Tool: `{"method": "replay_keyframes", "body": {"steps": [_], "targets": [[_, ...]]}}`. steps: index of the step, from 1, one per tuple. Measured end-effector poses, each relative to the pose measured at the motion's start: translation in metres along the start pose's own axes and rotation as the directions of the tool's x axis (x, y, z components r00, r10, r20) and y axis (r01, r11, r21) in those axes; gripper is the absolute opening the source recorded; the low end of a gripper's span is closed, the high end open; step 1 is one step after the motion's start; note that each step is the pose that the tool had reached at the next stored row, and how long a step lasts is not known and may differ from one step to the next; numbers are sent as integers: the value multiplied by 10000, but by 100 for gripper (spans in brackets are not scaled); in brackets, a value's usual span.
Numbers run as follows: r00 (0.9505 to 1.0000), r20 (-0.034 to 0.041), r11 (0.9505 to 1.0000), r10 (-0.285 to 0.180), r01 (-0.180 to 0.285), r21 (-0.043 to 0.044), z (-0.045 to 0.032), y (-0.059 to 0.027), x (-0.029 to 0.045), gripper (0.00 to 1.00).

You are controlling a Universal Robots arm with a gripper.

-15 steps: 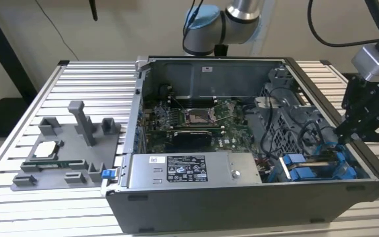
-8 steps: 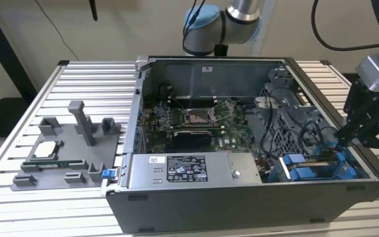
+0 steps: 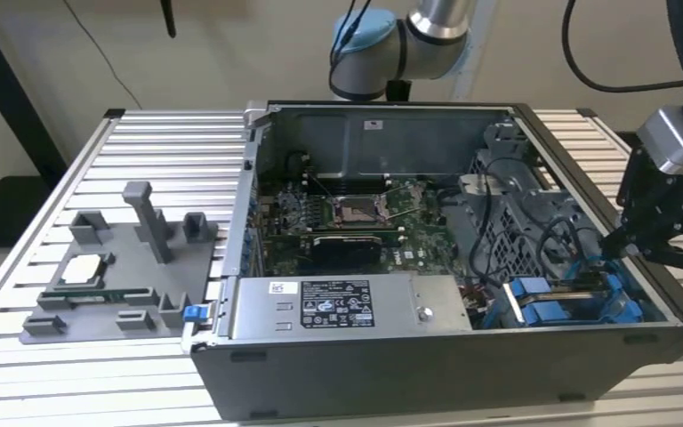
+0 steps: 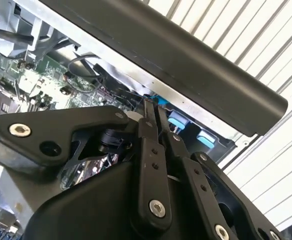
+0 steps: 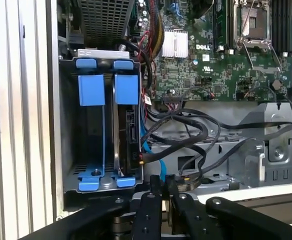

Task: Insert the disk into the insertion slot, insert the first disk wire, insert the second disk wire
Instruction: 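Insert the second disk wire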

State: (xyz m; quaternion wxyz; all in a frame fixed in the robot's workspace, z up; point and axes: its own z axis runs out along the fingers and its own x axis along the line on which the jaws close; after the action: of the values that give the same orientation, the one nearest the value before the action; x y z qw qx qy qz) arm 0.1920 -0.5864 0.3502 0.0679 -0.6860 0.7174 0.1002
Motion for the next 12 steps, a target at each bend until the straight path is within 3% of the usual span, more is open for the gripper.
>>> {"method": "replay_keyframes", "body": {"steps": [3, 5, 8, 12], "targets": [[10000, 2, 10000, 0, 0, 1, 10, 0, 6, 0], [10000, 53, 10000, -2, 2, -2, -3, 0, 5, 0], [9999, 118, 10000, -4, 4, -5, -100, 9, -16, 0], [9999, 169, 10000, -6, 6, -8, -253, 87, -51, 0]]}}
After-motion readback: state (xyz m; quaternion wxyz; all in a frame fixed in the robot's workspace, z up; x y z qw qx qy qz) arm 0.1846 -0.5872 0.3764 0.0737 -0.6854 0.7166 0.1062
